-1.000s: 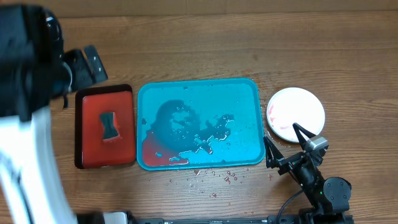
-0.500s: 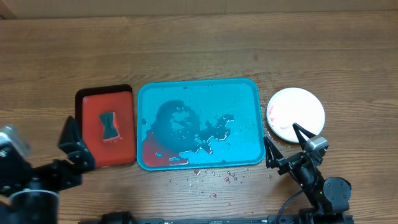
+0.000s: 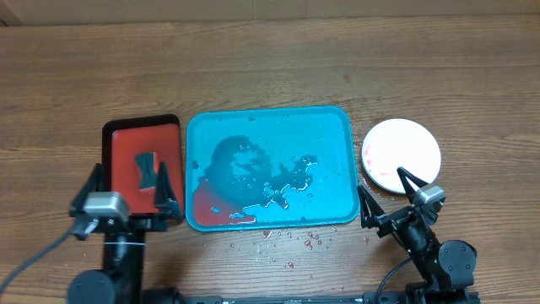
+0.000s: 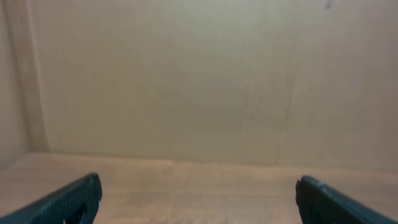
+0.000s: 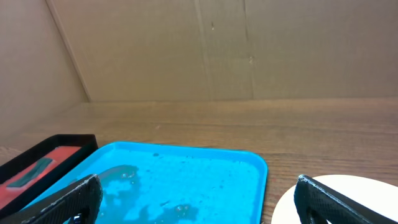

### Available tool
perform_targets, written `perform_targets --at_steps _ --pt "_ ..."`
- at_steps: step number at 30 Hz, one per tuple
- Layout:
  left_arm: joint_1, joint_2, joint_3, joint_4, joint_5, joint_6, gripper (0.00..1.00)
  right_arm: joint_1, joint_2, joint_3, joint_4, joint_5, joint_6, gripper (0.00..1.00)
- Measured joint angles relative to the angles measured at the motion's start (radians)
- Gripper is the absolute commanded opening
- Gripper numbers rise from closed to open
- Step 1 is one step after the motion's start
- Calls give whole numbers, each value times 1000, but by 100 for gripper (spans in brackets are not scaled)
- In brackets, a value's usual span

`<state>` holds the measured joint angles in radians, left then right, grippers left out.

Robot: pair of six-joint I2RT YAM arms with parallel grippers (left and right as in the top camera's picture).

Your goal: Clean dirty plates on tray and stack at the side

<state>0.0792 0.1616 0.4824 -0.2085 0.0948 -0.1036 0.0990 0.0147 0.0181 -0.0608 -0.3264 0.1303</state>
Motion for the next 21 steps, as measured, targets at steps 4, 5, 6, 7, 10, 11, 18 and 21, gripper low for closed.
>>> perform_targets --at_steps 4,5,6,7,10,11,18,21 --pt "-14 -91 -166 80 11 3 100 0 0 0 0 0 0 100" --pt "-14 -109 -200 92 13 3 100 0 0 0 0 0 0 100" --pt "-14 -119 -225 98 14 3 100 0 0 0 0 0 0 100" --pt "-14 -126 -250 107 15 5 100 0 0 0 0 0 0 100" --pt "-14 -134 -311 154 19 24 100 0 0 0 0 0 0 100" --pt "-14 -137 -328 173 22 34 99 0 0 0 0 0 0 100" --pt "-38 -144 -431 214 31 143 100 0 0 0 0 0 0 100" --pt "-40 -145 -458 187 51 201 100 0 0 0 0 0 0 100"
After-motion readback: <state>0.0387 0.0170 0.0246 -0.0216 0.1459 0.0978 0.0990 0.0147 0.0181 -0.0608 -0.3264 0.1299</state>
